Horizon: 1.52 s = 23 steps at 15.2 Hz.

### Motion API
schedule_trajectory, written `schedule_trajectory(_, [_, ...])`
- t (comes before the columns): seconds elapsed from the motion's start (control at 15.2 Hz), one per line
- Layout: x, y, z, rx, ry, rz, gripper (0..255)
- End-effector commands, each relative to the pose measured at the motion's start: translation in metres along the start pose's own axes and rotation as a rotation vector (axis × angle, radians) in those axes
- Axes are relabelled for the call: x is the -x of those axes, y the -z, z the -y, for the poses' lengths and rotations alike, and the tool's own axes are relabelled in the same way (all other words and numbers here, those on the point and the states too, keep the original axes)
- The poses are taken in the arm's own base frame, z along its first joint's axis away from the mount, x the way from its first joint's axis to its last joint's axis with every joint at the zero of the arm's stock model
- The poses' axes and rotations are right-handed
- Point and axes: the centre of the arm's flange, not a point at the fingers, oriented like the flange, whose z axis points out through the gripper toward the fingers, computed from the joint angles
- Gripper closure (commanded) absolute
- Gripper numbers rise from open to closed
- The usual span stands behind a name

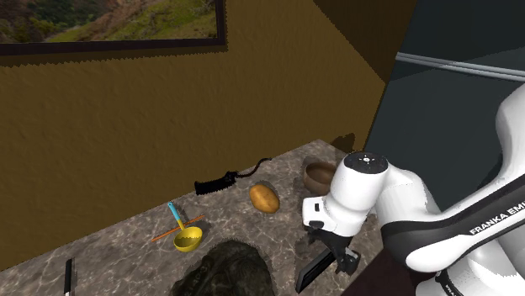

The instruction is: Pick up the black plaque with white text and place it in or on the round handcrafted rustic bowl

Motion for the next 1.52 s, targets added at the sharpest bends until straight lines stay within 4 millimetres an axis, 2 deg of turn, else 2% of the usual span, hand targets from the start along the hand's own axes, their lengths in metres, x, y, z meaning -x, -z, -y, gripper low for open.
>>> schedule_trajectory(0.0, [0.0, -0.015, 0.0, 0.0, 0.001, -0.001, 0])
schedule_trajectory(0.53, [0.0, -0.015, 0.0, 0.0, 0.001, -0.001, 0])
schedule_trajectory(0.59, [0.0, -0.015, 0.0, 0.0, 0.001, -0.001, 255])
schedule_trajectory(1.19, [0.0, -0.015, 0.0, 0.0, 0.001, -0.001, 255])
schedule_trajectory(1.45, [0.001, 0.006, -0.001, 0.0, 0.001, -0.001, 255])
